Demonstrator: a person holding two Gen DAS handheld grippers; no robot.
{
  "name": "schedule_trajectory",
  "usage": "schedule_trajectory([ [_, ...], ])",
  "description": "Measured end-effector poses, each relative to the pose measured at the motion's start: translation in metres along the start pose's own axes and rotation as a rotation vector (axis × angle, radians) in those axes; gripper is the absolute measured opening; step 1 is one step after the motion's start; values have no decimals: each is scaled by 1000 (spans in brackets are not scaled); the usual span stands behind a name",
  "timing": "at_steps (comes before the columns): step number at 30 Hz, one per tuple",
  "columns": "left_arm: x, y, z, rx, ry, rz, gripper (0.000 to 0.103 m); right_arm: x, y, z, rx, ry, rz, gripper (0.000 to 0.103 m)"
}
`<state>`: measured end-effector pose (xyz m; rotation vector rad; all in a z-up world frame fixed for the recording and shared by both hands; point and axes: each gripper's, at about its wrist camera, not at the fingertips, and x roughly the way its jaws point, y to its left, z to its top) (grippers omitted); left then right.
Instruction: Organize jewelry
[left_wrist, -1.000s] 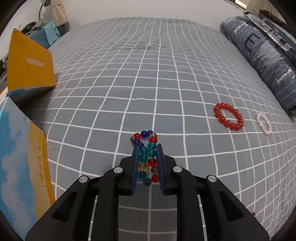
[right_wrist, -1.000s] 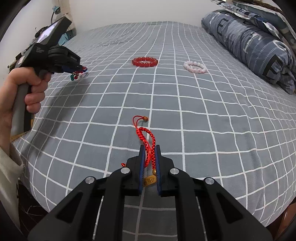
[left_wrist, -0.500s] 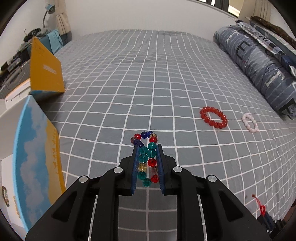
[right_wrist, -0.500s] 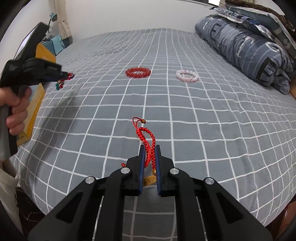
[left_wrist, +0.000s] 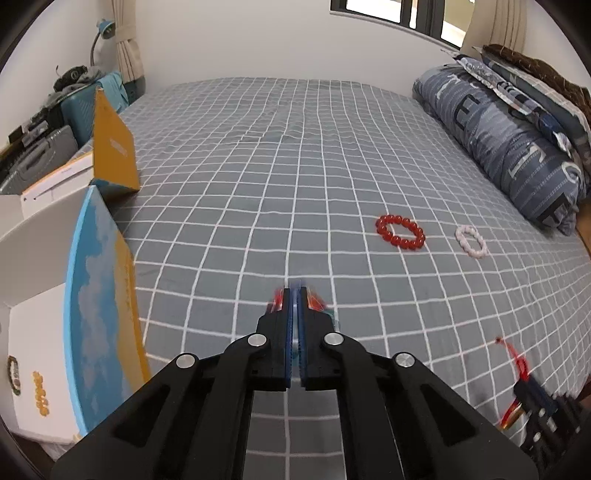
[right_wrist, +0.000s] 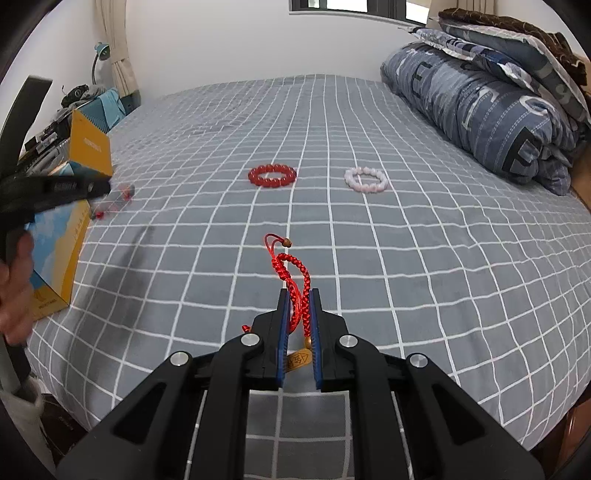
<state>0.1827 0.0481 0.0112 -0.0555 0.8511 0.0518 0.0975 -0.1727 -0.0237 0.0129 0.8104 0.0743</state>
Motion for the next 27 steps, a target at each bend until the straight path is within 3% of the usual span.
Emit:
schedule_trajectory([
  [7,-2,9,-12,2,12,-10,2,-3,9,7,-2,-6,4,9],
  [12,31,14,-17,3,89,4,6,0,15,3,-17,4,3,10],
  [15,53,17,-23,4,130,25,18,5,17,0,-27,21,4,10],
  [20,75,19,-32,-3,181,47,22,10,18,-3,-39,34,7,10],
  [22,79,21,-34,-13,187,46,34,9,17,-3,-39,34,7,10],
  [27,81,23,-38,-19,193,42,37,9,15,-3,-36,34,8,10],
])
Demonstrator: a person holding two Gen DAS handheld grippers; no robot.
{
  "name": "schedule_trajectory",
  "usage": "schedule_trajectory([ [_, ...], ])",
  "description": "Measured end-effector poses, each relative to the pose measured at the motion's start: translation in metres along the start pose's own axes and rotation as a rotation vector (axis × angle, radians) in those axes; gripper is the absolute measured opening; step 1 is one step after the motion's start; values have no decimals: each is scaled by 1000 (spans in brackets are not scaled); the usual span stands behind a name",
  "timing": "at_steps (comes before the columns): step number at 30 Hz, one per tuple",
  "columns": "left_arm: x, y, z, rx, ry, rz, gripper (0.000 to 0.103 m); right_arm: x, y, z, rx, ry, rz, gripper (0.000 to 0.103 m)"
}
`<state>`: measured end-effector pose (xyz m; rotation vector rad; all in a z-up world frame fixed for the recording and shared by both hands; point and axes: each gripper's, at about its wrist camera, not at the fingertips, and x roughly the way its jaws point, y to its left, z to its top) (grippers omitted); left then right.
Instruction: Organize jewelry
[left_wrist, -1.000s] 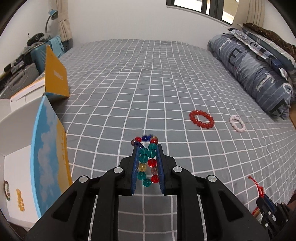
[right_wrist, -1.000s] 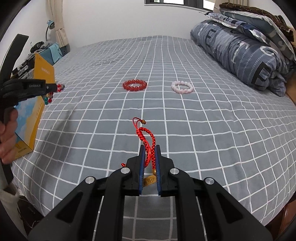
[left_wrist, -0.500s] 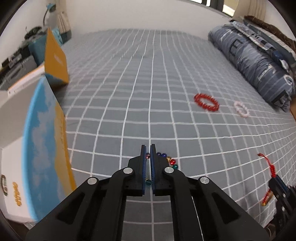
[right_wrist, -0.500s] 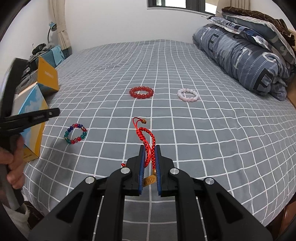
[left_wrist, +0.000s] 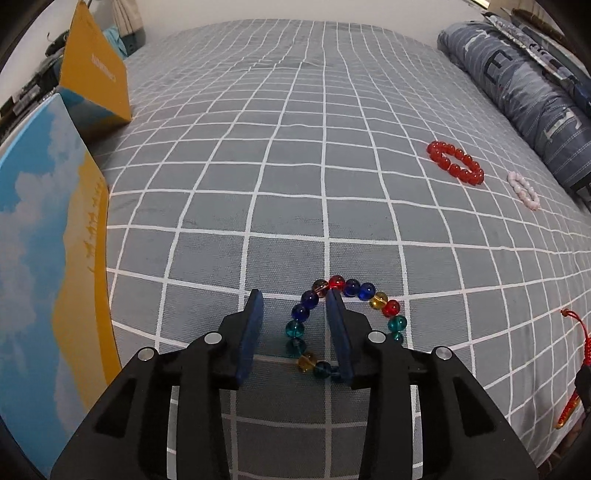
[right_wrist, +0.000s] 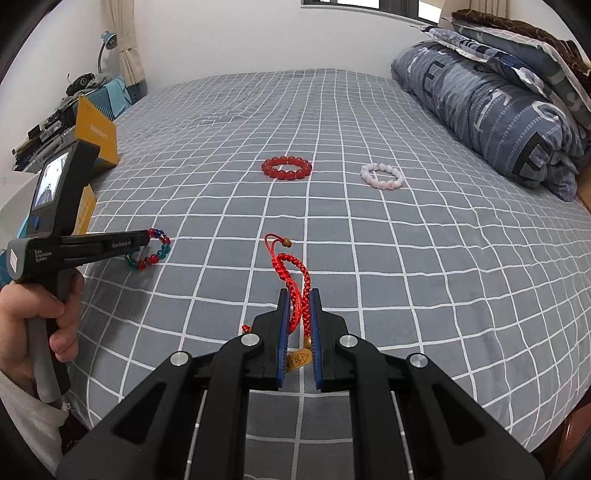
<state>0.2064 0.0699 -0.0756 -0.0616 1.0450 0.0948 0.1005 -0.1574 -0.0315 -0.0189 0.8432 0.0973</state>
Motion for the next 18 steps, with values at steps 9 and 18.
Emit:
schedule_trajectory([
  [9,3,-4,0,25,23,5,9,0,0,0,0,1,-1,10],
  [18,-23,-5,5,15,-33,-20,9,0,-3,2,3,-5,-3,10],
])
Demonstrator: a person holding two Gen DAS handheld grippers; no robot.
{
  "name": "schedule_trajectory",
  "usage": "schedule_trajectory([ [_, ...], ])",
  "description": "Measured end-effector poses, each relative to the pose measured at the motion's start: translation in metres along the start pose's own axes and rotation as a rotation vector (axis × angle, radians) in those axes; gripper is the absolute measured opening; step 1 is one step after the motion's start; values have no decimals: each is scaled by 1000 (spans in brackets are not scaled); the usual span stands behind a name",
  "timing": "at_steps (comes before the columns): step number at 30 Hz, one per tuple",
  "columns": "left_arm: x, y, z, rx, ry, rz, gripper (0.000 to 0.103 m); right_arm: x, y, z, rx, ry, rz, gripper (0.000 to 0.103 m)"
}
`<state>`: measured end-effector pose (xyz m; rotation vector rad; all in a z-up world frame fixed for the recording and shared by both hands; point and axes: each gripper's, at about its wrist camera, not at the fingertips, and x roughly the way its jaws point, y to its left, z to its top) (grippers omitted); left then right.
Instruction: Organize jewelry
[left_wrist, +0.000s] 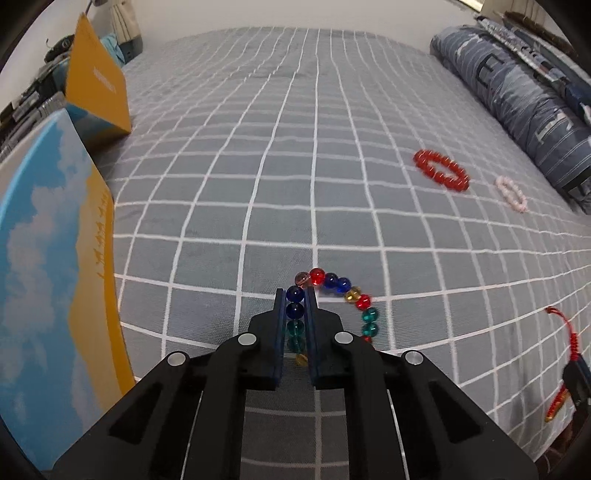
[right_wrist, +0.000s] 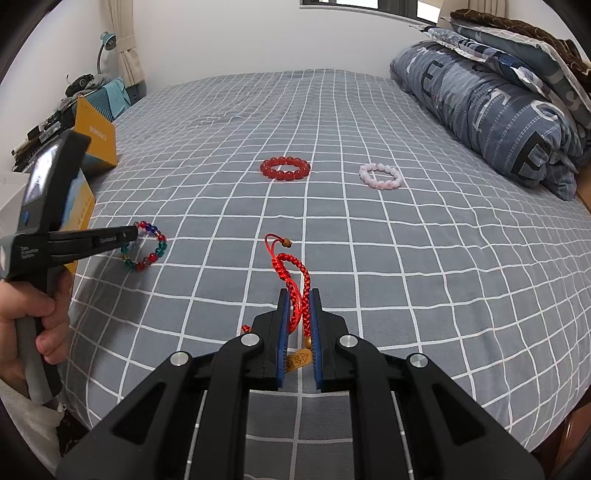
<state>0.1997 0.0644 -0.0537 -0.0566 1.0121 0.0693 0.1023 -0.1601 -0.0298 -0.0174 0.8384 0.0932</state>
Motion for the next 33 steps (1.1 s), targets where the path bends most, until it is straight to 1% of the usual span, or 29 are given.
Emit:
schedule_trajectory([
  [8,-35,-5,4,10,-74,-38,9,-4,-2,11,6,-21,-16,10],
  [16,-68,-10,5,22,-137,-69,9,-5,6,28,7,-36,-23,10],
  [22,-78,-8,4,19,-160,-49,9,-3,12,41,19,-46,-16,10],
  [25,-82,-7,4,23,-173,-12,9,-2,17,48,17,-50,-9,10],
  [29,-90,-2,9,11,-172,-3,9,-2,25,59,13,-53,-1,10],
  [33,-105,8,16,-3,-188,7,9,-4,38,74,-5,-63,8,10],
])
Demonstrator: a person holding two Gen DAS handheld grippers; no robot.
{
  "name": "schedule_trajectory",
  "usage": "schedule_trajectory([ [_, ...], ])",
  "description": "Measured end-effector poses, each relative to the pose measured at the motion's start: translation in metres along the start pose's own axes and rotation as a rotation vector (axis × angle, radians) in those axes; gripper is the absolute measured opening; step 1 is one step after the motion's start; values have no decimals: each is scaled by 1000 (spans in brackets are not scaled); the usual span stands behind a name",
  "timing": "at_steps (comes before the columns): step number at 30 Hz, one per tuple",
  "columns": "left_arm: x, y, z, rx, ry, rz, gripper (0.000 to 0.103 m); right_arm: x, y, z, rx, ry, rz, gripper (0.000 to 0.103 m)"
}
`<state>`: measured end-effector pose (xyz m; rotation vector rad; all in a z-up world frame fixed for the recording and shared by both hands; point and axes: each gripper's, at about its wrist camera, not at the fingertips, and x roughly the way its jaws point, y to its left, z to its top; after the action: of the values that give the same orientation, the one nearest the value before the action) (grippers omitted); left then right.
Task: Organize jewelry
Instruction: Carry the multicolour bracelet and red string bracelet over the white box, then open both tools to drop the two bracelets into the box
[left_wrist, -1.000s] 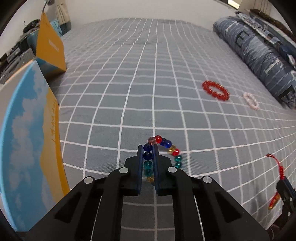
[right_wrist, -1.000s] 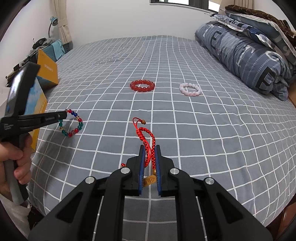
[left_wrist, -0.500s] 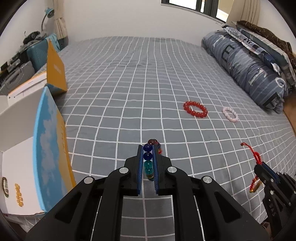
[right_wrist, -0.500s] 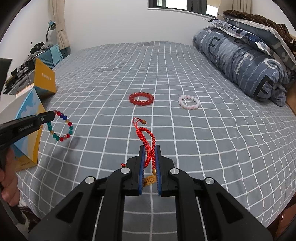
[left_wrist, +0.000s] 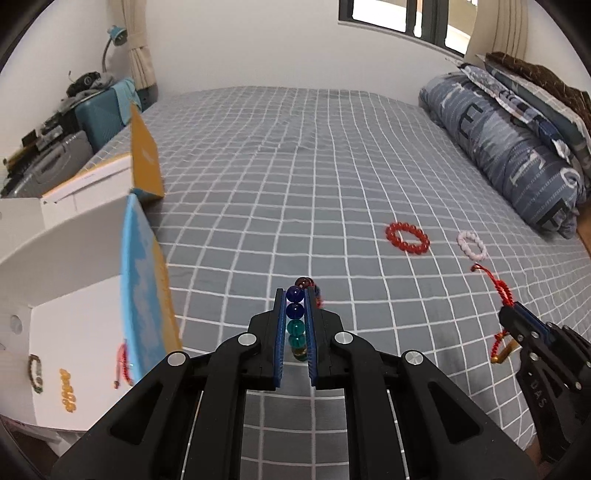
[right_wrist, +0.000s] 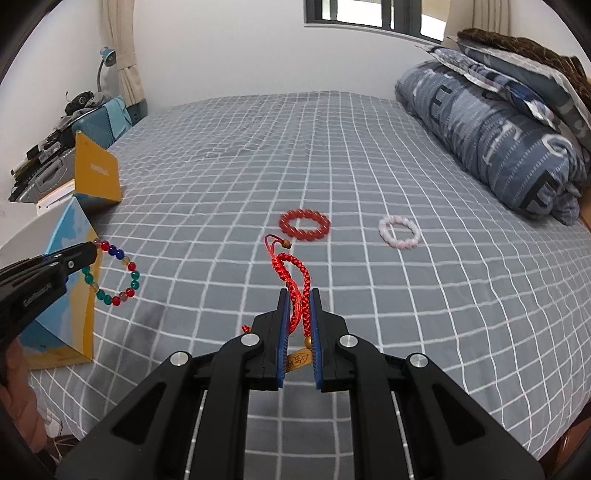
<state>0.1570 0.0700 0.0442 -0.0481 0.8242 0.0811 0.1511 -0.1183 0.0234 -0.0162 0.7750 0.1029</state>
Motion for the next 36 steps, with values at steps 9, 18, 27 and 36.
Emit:
schedule_trajectory([
  [9,-65,69,26,-68,-68,51,9,-21,72,44,-81,-35,56,10],
  [18,-106,172,18,-153,-73,173,9,-48,192,63,-195,-47,173,10],
  [27,-85,266,-26,-265,29,272,9,-25,305,37,-335,29,249,10],
  [36,-35,317,-70,-325,193,308,9,19,353,14,-387,162,244,10],
])
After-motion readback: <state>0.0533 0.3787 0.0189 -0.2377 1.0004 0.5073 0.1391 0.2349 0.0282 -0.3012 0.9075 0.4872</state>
